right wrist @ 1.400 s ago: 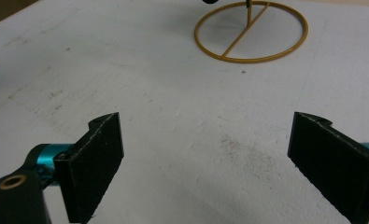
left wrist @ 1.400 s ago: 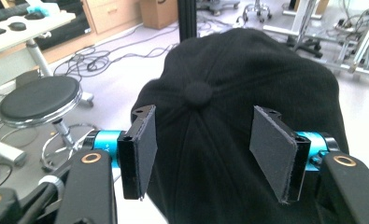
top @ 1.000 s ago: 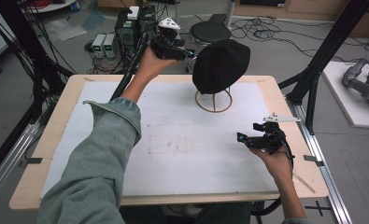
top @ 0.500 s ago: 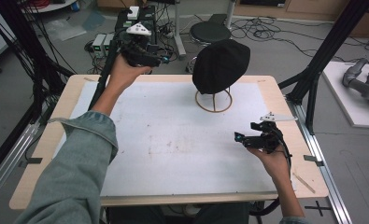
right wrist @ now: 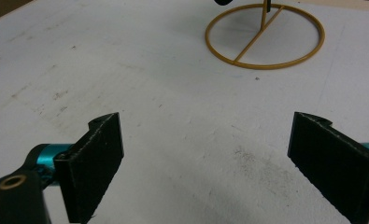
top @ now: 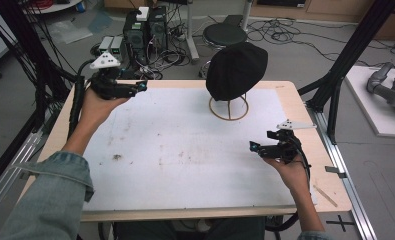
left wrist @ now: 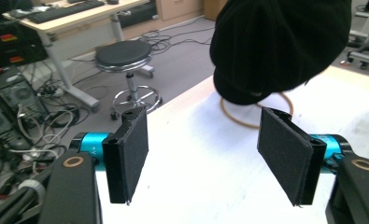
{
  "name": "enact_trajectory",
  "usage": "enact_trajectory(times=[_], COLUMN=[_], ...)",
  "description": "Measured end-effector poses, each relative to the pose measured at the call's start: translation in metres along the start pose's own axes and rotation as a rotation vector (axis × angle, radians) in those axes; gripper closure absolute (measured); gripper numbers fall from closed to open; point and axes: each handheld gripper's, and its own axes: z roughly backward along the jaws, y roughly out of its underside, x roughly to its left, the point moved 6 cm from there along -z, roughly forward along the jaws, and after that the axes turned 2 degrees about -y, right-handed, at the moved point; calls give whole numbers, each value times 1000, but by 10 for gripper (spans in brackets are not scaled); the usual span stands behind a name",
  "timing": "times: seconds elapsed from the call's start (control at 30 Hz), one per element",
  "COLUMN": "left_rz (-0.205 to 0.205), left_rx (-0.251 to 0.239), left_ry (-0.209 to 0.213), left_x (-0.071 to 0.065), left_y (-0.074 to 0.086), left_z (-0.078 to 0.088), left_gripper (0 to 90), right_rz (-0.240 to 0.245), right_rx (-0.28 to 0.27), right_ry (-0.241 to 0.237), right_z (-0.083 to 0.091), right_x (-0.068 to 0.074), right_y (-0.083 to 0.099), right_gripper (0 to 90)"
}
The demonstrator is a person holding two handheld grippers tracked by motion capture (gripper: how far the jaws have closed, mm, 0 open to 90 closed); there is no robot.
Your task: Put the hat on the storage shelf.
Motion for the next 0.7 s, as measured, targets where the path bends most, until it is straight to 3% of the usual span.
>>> enact_trajectory(times=[0.13, 0.5, 0.7], left_rz=[16, 36, 98], left_rx=[-19, -36, -57], left_ry=[3, -50, -76], left_x=[-2, -16, -17], left_y=[23, 81, 109], left_z=[16, 51, 60], left_gripper=[325, 295, 277], right_rz=[1, 8, 10], right_rx=[-3, 3, 5], right_ry=[1, 7, 7], right_z=[0, -2, -4], right_x=[0, 2, 4], right_y=[-1, 1, 0], right_gripper=[102, 102, 102])
